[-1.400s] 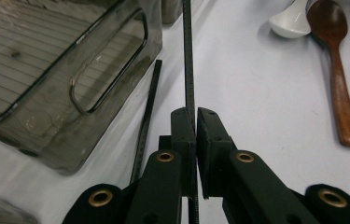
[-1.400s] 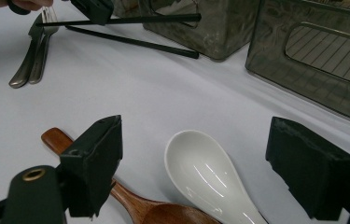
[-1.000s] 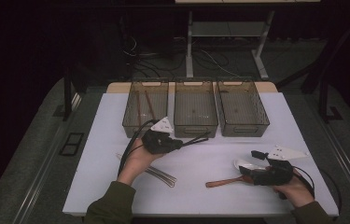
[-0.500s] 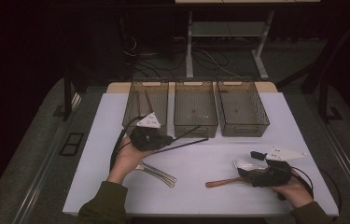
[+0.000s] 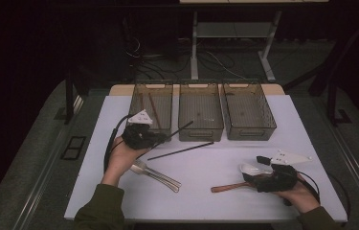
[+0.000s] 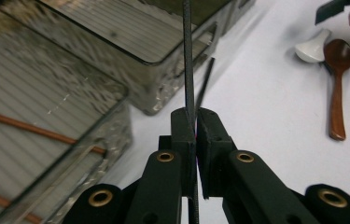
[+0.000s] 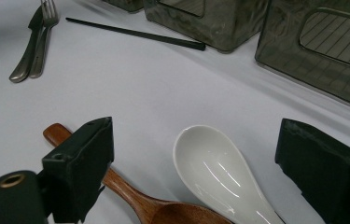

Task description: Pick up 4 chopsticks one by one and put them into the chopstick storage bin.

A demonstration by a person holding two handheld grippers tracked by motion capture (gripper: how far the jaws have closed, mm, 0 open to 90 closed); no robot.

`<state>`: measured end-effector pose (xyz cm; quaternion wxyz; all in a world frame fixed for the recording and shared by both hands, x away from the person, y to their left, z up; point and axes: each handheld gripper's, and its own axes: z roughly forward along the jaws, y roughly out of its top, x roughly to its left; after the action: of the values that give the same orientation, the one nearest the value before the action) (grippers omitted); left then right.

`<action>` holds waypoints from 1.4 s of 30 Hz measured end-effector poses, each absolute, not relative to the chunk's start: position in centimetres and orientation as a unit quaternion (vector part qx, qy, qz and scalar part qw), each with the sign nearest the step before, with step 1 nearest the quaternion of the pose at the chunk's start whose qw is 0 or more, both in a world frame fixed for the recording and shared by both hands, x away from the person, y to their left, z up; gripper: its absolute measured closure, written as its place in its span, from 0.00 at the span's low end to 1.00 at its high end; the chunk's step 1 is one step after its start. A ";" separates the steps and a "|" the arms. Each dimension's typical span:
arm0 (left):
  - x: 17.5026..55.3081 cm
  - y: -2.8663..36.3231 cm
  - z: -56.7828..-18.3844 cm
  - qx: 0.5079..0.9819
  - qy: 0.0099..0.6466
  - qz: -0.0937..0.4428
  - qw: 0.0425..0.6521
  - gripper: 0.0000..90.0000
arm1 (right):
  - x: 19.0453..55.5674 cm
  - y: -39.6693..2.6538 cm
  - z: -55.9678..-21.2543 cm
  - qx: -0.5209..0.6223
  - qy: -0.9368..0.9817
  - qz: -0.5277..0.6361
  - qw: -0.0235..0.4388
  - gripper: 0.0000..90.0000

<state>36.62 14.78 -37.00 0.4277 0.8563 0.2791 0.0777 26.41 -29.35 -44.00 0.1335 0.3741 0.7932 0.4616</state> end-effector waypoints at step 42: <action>49.5 15.7 -35.4 0.790 0.431 0.182 0.397 0.95 | 26.4 -29.9 -43.9 0.368 0.789 0.475 0.130 0.13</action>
<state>49.45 15.74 -35.45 0.3973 0.7897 0.4308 0.1817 26.43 -29.90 -43.95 0.1303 0.3682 0.7886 0.4749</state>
